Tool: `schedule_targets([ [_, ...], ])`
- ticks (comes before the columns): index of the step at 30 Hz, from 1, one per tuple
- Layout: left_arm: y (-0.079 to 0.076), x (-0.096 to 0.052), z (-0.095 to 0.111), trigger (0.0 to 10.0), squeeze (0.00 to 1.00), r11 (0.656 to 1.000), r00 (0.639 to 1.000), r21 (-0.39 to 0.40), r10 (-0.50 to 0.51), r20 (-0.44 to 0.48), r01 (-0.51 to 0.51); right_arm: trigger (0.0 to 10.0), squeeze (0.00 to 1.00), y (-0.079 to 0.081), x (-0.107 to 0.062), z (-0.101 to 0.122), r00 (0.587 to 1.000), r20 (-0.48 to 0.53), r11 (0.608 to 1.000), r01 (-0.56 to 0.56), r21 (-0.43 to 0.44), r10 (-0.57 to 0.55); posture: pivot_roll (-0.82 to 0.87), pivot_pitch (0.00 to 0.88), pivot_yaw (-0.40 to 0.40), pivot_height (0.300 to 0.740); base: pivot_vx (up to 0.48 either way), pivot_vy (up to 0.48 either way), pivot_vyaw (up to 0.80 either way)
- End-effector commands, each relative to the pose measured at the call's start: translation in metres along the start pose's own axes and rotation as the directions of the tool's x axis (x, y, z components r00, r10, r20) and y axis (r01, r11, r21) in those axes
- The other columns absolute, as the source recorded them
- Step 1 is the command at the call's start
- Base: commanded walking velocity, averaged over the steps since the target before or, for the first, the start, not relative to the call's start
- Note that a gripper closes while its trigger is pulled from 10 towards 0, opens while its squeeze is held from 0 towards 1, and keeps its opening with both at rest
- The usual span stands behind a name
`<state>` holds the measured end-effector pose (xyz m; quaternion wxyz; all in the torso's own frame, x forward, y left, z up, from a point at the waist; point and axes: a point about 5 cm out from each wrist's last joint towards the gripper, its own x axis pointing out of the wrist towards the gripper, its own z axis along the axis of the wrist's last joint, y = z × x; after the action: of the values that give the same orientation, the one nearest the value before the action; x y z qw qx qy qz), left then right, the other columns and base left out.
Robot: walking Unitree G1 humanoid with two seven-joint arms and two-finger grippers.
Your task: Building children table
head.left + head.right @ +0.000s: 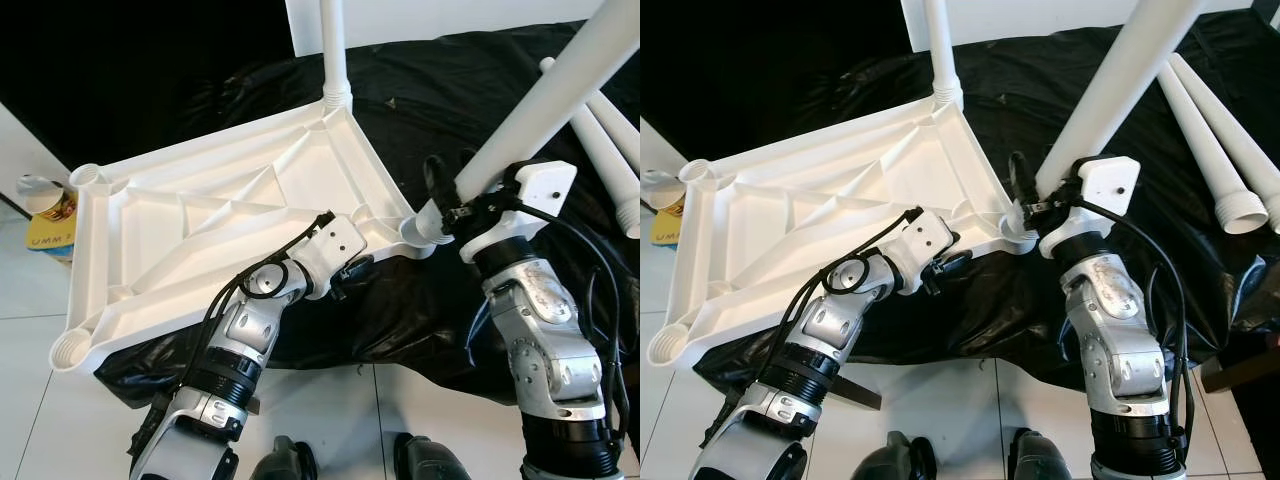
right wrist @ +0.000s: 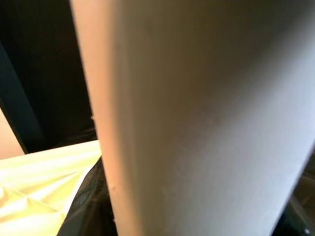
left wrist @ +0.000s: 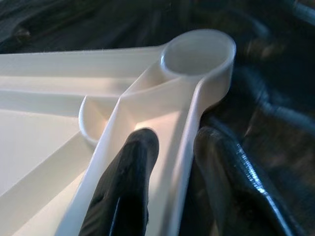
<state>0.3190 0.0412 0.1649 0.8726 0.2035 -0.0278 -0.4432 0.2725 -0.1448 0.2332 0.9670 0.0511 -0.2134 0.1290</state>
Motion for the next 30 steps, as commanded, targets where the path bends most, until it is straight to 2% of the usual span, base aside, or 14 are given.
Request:
schedule_targets([
  [1,-0.005,-0.002,0.006,10.0,0.00,0.999,0.998,-0.015,-0.036,0.052,0.037,10.0,0.00,0.001,0.000,-0.001,1.000,0.007,1.000,0.006,0.001,-0.006,-0.03,0.141,0.098,0.740,0.000,0.000,0.00],
  [5,-0.010,-0.007,0.021,10.0,0.00,0.994,0.985,-0.061,-0.084,0.149,0.094,10.0,0.00,-0.001,0.000,-0.008,0.999,-0.025,0.999,0.038,-0.006,-0.039,-0.02,0.140,0.096,0.740,0.000,0.000,0.00],
  [11,-0.009,-0.021,0.026,10.0,0.00,0.982,0.977,-0.154,-0.079,0.198,0.110,10.0,0.00,-0.007,0.005,-0.023,0.984,-0.115,0.990,0.135,-0.033,-0.138,-0.01,0.137,0.092,0.740,0.000,0.000,0.00],
  [13,0.000,-0.022,0.021,10.0,0.00,0.987,0.987,-0.162,0.018,0.162,0.008,10.0,0.00,-0.009,0.007,-0.025,0.980,-0.115,0.987,0.154,-0.054,-0.160,0.00,0.137,0.086,0.740,0.000,0.000,0.00],
  [15,0.000,-0.022,0.021,10.0,0.00,0.987,0.987,-0.162,0.018,0.162,0.008,10.0,0.00,-0.009,0.007,-0.025,0.980,-0.115,0.987,0.154,-0.054,-0.160,0.00,0.137,0.086,0.740,0.000,0.000,0.00],
  [16,0.009,-0.020,0.015,10.0,0.00,0.985,0.988,-0.143,0.111,0.112,-0.094,10.0,0.00,-0.010,0.008,-0.025,0.981,-0.107,0.986,0.154,-0.063,-0.160,0.00,0.136,0.082,0.740,0.000,0.000,0.00],
  [18,0.009,-0.020,0.015,10.0,0.00,0.985,0.988,-0.143,0.111,0.112,-0.094,10.0,0.00,-0.010,0.008,-0.025,0.981,-0.107,0.986,0.154,-0.063,-0.160,0.00,0.136,0.082,0.740,0.000,0.000,0.00],
  [19,0.021,-0.018,0.007,10.0,0.00,0.969,0.975,-0.136,0.214,0.056,-0.205,10.0,0.00,-0.011,0.010,-0.025,0.983,-0.100,0.986,0.151,-0.067,-0.157,0.00,0.136,0.076,0.740,0.000,0.000,0.00],
  [21,0.021,-0.018,0.007,10.0,0.00,0.969,0.975,-0.136,0.214,0.056,-0.205,10.0,0.00,-0.011,0.010,-0.025,0.983,-0.100,0.986,0.151,-0.067,-0.157,0.00,0.136,0.076,0.740,0.000,0.000,0.00],
  [22,0.031,-0.016,0.000,10.0,0.00,0.949,0.955,-0.110,0.298,0.003,-0.296,10.0,0.00,-0.011,0.011,-0.024,0.984,-0.090,0.987,0.149,-0.067,-0.155,0.00,0.136,0.075,0.740,0.000,0.000,0.00],
  [27,0.040,-0.016,-0.007,10.0,0.00,0.929,0.930,-0.046,0.364,-0.053,-0.367,10.0,0.00,-0.012,0.012,-0.022,0.984,-0.082,0.986,0.150,-0.068,-0.156,0.00,0.136,0.075,0.740,0.000,0.000,0.00],
  [28,0.046,-0.017,-0.012,10.0,0.00,0.915,0.910,0.067,0.403,-0.096,-0.398,10.0,0.00,-0.012,0.013,-0.021,0.984,-0.076,0.985,0.156,-0.070,-0.161,-0.01,0.136,0.076,0.740,0.000,0.000,0.00],
  [29,0.046,-0.017,-0.012,10.0,0.00,0.915,0.910,0.067,0.403,-0.096,-0.398,10.0,0.00,-0.012,0.013,-0.021,0.984,-0.076,0.985,0.156,-0.070,-0.161,-0.01,0.136,0.076,0.740,0.000,0.000,0.00],
  [30,0.052,-0.017,-0.017,10.0,0.00,0.894,0.891,0.186,0.433,-0.133,-0.407,10.0,0.00,-0.013,0.013,-0.020,0.983,-0.071,0.984,0.161,-0.072,-0.166,-0.02,0.140,0.074,0.740,0.000,0.000,0.00],
])
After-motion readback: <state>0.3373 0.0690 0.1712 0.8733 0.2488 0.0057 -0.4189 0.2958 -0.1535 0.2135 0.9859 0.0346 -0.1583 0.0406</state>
